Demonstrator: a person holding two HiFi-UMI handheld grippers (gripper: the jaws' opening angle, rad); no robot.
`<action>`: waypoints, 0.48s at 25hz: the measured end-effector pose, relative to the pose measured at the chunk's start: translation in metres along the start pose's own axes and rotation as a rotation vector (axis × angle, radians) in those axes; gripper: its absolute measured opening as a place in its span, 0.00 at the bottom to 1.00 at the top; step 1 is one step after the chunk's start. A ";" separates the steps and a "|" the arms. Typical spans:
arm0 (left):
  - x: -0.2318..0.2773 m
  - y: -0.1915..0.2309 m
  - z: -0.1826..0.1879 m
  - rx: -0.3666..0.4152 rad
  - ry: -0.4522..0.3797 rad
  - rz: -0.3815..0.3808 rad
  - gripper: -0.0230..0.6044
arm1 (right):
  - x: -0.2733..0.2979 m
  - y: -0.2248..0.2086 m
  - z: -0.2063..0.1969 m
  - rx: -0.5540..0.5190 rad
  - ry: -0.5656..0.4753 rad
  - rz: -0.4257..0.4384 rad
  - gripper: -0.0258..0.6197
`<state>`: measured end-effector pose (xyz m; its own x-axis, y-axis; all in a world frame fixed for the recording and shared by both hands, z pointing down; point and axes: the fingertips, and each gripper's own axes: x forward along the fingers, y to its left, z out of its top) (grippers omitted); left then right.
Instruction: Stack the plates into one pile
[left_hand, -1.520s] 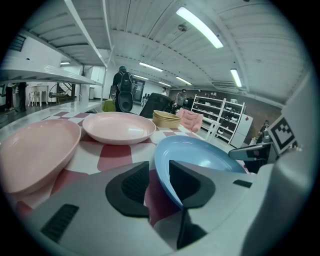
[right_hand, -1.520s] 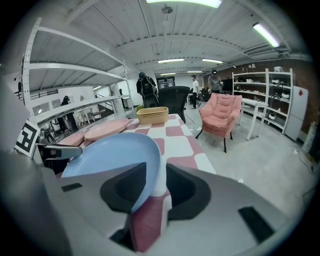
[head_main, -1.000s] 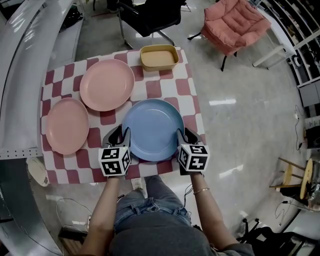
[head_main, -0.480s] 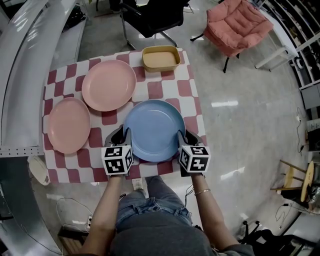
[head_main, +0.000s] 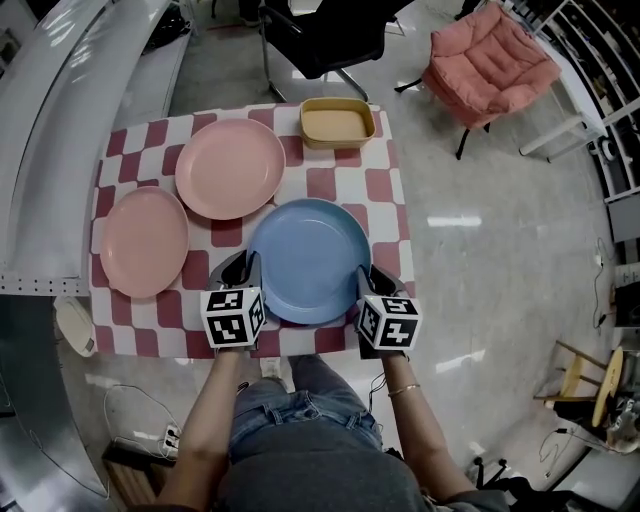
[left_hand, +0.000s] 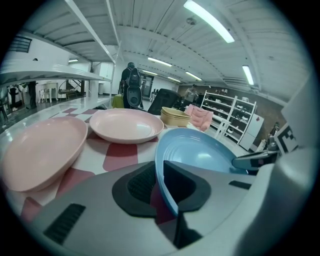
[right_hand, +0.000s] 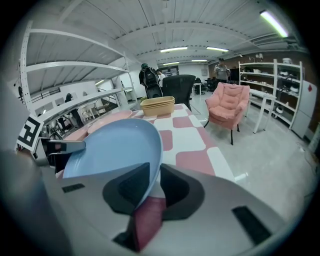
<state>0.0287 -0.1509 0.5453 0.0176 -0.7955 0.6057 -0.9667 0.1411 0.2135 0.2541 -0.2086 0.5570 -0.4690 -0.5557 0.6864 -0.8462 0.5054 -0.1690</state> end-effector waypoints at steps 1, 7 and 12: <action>-0.002 0.003 0.003 -0.005 -0.009 0.009 0.13 | 0.002 0.002 0.001 -0.002 0.006 0.006 0.15; -0.017 0.027 0.021 -0.056 -0.066 0.080 0.08 | 0.012 0.024 0.019 -0.050 -0.002 0.061 0.15; -0.030 0.045 0.025 -0.096 -0.090 0.126 0.08 | 0.019 0.044 0.038 -0.090 -0.011 0.109 0.15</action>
<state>-0.0220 -0.1359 0.5177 -0.1292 -0.8168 0.5623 -0.9309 0.2953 0.2150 0.1984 -0.2218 0.5362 -0.5605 -0.5013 0.6592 -0.7640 0.6202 -0.1779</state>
